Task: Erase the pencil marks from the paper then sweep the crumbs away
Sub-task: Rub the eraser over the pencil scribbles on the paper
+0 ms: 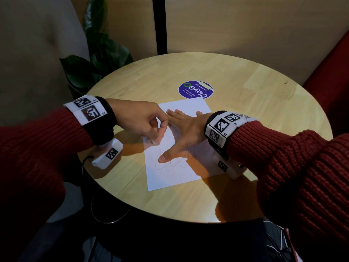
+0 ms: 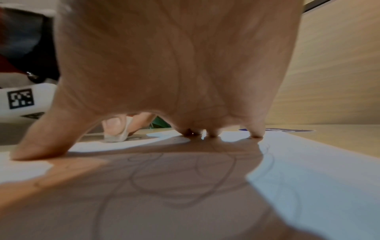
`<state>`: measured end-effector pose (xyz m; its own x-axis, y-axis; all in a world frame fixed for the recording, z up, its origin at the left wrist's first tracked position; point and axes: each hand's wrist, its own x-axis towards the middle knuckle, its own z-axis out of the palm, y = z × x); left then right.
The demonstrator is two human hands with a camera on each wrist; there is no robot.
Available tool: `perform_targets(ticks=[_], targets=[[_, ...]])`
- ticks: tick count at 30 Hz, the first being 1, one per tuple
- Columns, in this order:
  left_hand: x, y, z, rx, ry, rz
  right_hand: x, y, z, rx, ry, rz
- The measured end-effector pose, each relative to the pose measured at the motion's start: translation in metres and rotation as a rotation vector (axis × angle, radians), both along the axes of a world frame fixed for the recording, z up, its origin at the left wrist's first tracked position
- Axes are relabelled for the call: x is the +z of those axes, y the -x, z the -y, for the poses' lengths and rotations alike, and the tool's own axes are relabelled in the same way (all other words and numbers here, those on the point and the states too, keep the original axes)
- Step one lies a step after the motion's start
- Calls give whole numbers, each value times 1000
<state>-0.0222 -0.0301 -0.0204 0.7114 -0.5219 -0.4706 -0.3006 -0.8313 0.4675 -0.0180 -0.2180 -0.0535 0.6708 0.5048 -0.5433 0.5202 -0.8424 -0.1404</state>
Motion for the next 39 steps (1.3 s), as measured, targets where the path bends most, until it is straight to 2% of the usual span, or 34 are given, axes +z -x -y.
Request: perform_targets(ticks=[4, 8, 11, 12, 13, 15, 16, 17, 20, 21, 22, 25, 26, 29, 30, 33, 34, 37, 38, 39], targets=[[1, 5, 7, -89, 6, -134, -1, -1, 0, -2, 7, 6], [1, -3, -1, -2, 3, 31, 0, 0, 0, 0, -7, 13], [-1, 6, 8, -69, 19, -140, 0, 1, 0, -2, -2, 14], [-1, 5, 7, -68, 20, -142, 1, 1, 0, 1, -6, 9], [-1, 0, 4, -44, 2, -56, 2, 0, 1, 0, -19, 0], [-1, -16, -6, 50, -41, 220, 5, -4, 6, -15, -56, -30], [-2, -20, -8, 83, -42, 285, 5, -6, 9, -21, -76, -46], [-4, -22, -8, 87, -27, 263, 3, -8, 11, -19, -99, -56], [-9, -15, 3, -6, 57, -54, -2, -10, 13, -19, -149, -59], [-8, -15, 5, -17, 68, -107, -3, -10, 13, -23, -143, -47], [-8, -19, 3, -8, 60, -74, -3, -9, 12, -18, -132, -31], [-6, -31, -3, 72, 7, 177, -5, -10, 10, -1, -80, -5], [-6, -30, -3, 68, 16, 157, -6, -10, 10, -1, -68, -6], [-6, -18, 8, -33, 36, -102, -9, -11, 10, -15, -62, 0], [-6, -17, 8, -44, 35, -109, -9, -11, 10, -16, -62, 1], [-6, -24, 3, 45, 31, 122, -11, -10, 8, 1, -53, 15], [-7, -23, 3, 63, 42, 141, -11, -10, 8, 1, -56, 17], [-7, -12, 13, -50, 34, -69, -11, -10, 9, -8, -54, 6], [-6, -10, 14, -67, 30, -99, -11, -10, 9, -10, -50, 5], [-6, -12, 13, -57, 23, -61, -11, -10, 9, -11, -55, 3]])
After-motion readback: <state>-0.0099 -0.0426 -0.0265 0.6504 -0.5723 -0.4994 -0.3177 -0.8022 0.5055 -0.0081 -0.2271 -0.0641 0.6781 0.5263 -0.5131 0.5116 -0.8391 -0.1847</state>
